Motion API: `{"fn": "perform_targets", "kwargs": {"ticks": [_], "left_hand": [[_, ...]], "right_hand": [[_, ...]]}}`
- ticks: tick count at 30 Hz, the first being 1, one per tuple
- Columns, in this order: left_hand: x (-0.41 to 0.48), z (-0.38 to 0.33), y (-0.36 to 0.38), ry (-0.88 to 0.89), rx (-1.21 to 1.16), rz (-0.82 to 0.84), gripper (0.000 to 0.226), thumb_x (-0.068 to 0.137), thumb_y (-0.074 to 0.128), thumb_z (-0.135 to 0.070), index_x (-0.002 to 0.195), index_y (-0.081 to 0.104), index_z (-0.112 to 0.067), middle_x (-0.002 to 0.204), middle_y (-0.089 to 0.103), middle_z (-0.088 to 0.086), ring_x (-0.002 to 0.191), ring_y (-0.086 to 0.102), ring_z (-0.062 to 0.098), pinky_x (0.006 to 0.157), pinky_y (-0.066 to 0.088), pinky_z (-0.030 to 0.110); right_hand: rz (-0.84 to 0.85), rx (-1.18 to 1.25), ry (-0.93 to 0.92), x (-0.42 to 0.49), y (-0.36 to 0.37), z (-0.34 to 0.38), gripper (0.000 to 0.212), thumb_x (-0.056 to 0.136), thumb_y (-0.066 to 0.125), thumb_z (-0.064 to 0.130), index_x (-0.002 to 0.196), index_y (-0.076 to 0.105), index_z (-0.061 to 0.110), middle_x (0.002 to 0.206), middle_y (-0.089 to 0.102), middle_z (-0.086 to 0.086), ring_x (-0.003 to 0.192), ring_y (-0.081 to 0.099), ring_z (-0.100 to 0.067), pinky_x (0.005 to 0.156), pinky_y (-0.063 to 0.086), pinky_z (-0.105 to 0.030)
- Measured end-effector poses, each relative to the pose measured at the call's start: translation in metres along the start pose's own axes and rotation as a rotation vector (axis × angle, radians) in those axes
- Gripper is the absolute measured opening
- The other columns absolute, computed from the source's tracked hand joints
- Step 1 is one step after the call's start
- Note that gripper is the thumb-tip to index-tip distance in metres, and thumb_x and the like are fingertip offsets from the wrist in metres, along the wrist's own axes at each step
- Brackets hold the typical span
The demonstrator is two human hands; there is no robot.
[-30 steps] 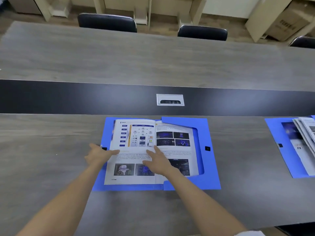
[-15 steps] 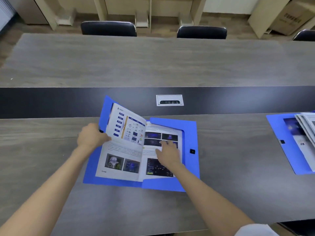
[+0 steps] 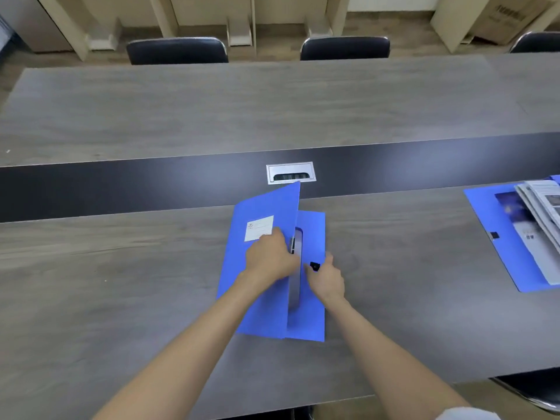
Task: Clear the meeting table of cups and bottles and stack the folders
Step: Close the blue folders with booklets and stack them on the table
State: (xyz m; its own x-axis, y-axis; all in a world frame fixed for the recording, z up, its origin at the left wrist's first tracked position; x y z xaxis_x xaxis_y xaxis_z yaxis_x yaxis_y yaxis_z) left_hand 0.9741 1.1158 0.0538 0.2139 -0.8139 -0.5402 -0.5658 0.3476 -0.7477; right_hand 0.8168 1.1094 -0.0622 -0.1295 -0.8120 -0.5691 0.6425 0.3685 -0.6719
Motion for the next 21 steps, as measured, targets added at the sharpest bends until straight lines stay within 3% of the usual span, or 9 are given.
{"fn": "perform_targets", "kwargs": {"ticks": [2, 4, 6, 8, 11, 14, 17, 21], "left_hand": [[0.005, -0.011, 0.023, 0.007, -0.043, 0.13, 0.045, 0.09, 0.058, -0.054, 0.119, 0.051, -0.02, 0.118, 0.059, 0.0, 0.108, 0.058, 0.027, 0.078, 0.038, 0.032], [0.013, -0.011, 0.038, 0.018, -0.089, 0.168, 0.055, 0.092, 0.048, -0.065, 0.127, 0.055, -0.023, 0.128, 0.059, 0.0, 0.117, 0.058, 0.027, 0.083, 0.038, 0.034], [0.025, 0.003, 0.045, 0.037, -0.149, 0.108, 0.055, 0.099, 0.045, -0.056, 0.139, 0.052, -0.019, 0.141, 0.053, 0.003, 0.127, 0.055, 0.029, 0.091, 0.042, 0.036], [0.038, 0.025, 0.045, 0.056, -0.179, -0.009, 0.049, 0.102, 0.048, -0.04, 0.144, 0.048, -0.015, 0.147, 0.048, 0.008, 0.132, 0.05, 0.031, 0.102, 0.044, 0.041], [0.05, 0.069, 0.037, -0.076, -0.16, -0.117, 0.069, 0.096, 0.061, -0.042, 0.156, 0.033, -0.021, 0.157, 0.032, 0.016, 0.146, 0.034, 0.033, 0.113, 0.037, 0.047], [0.055, 0.111, 0.044, -0.228, -0.342, -0.036, 0.096, 0.086, 0.074, -0.05, 0.162, 0.018, -0.034, 0.162, 0.024, 0.016, 0.149, 0.032, 0.033, 0.116, 0.035, 0.046], [0.056, 0.12, 0.057, -0.201, -0.51, 0.019, 0.095, 0.087, 0.076, -0.042, 0.161, 0.016, -0.04, 0.163, 0.025, 0.009, 0.148, 0.037, 0.028, 0.115, 0.036, 0.042], [0.057, 0.111, 0.068, -0.157, -0.287, -0.006, 0.092, 0.089, 0.073, -0.041, 0.162, 0.016, -0.037, 0.165, 0.016, 0.011, 0.148, 0.038, 0.026, 0.111, 0.041, 0.039]], "right_hand": [[-0.087, 0.281, 0.006, -0.007, -0.009, 0.003, 0.043, 0.101, 0.045, 0.046, 0.126, 0.052, 0.012, 0.093, 0.067, -0.009, 0.09, 0.063, -0.033, 0.079, 0.052, -0.043], [-0.126, 0.523, 0.027, -0.011, -0.013, 0.007, 0.051, 0.1, 0.04, 0.055, 0.091, 0.061, 0.009, 0.081, 0.064, -0.003, 0.078, 0.06, -0.026, 0.075, 0.051, -0.042], [-0.109, 0.556, 0.017, -0.012, -0.01, 0.013, 0.056, 0.096, 0.045, 0.059, 0.076, 0.057, 0.008, 0.083, 0.061, -0.005, 0.069, 0.056, -0.02, 0.066, 0.046, -0.036], [-0.102, 0.485, -0.017, -0.007, -0.004, 0.015, 0.044, 0.093, 0.058, 0.046, 0.066, 0.046, 0.013, 0.093, 0.056, -0.01, 0.059, 0.047, -0.017, 0.064, 0.041, -0.032], [-0.106, 0.433, 0.036, 0.005, 0.004, 0.009, 0.046, 0.093, 0.062, 0.025, 0.06, 0.031, 0.016, 0.098, 0.045, -0.008, 0.051, 0.038, -0.013, 0.06, 0.035, -0.03], [-0.069, 0.455, 0.202, 0.008, 0.01, -0.008, 0.047, 0.095, 0.06, 0.022, 0.059, 0.031, 0.018, 0.095, 0.045, -0.007, 0.052, 0.034, -0.016, 0.061, 0.033, -0.029], [-0.067, 0.46, 0.253, 0.011, 0.012, -0.025, 0.048, 0.096, 0.06, 0.018, 0.06, 0.028, 0.017, 0.063, 0.038, 0.0, 0.05, 0.029, -0.016, 0.057, 0.028, -0.027], [-0.139, 0.42, 0.29, 0.013, 0.002, -0.043, 0.051, 0.092, 0.067, 0.016, 0.054, 0.033, 0.014, 0.055, 0.041, 0.001, 0.048, 0.035, -0.016, 0.052, 0.032, -0.027]]}}
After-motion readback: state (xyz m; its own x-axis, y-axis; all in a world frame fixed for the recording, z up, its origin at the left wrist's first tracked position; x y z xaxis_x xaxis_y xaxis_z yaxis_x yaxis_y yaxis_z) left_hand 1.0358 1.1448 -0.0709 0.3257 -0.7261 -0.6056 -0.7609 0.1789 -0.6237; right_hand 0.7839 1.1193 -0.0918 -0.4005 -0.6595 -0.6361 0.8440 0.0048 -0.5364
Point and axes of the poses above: each hand's wrist, its own x-axis towards the middle knuckle, its own y-axis out of the palm, z = x × y, the point moved 7 cm from there along x, towards the middle knuckle
